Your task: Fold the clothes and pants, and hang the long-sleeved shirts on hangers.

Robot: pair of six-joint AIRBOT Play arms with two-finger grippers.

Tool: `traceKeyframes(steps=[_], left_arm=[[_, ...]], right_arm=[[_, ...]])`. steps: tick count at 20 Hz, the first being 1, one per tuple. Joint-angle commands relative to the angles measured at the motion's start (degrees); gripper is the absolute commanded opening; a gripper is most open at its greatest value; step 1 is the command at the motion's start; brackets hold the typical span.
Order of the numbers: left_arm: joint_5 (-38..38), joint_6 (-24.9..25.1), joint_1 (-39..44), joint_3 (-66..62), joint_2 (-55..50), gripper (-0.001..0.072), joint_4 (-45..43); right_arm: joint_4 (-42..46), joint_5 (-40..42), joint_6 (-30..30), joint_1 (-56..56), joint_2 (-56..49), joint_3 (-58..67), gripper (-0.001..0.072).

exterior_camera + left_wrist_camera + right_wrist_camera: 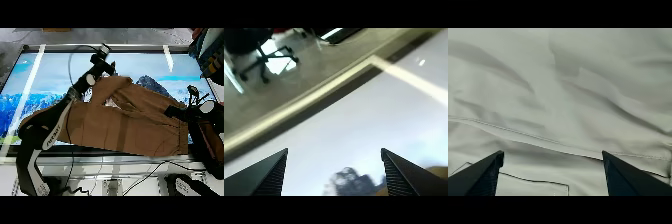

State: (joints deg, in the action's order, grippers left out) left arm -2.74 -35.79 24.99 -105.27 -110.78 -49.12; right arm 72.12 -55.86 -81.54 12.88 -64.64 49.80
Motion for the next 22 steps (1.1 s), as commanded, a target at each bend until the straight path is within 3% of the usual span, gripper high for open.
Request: traceKeyframes(steps=[1,3,5,7,9,10,12,14,22], left_arm=[[-16.81,-10.16,-4.76,-0.02,3.85,0.0635,12.20],[-31.43,-20.39,-9.05,-0.02,5.51,0.0503,4.96],[-42.42,-32.61,-13.11,-0.02,5.42,0.0503,-9.22],[-51.60,-40.00,-16.11,0.00,4.61,0.0522,-21.07],[-57.96,-40.85,-18.75,0.02,3.02,0.0562,-19.56],[-59.76,-39.89,-19.61,0.04,2.05,0.0564,-16.83],[-61.42,-36.09,-20.46,0.04,-0.31,0.0649,-11.23],[-61.42,-32.61,-20.37,0.04,-2.60,0.0648,-7.89],[-61.75,-31.43,-18.49,0.04,-7.56,0.0618,-4.81]], right_arm=[[0.17,-0.02,0.07,-0.02,-0.04,0.00,0.0695],[0.20,0.00,0.07,-0.02,-0.04,0.00,0.0694],[0.20,0.00,0.07,-0.02,-0.04,0.00,0.0695],[0.20,0.00,0.07,-0.02,-0.04,0.00,0.0694],[0.17,0.02,0.07,-0.02,-0.04,0.00,0.0694],[0.17,0.02,0.07,-0.02,-0.04,0.00,0.0694],[0.17,0.00,0.07,-0.02,-0.04,0.00,0.0695],[0.15,0.00,0.07,-0.02,-0.04,0.00,0.0694],[0.13,0.00,0.07,-0.02,-0.04,0.00,0.0694]])
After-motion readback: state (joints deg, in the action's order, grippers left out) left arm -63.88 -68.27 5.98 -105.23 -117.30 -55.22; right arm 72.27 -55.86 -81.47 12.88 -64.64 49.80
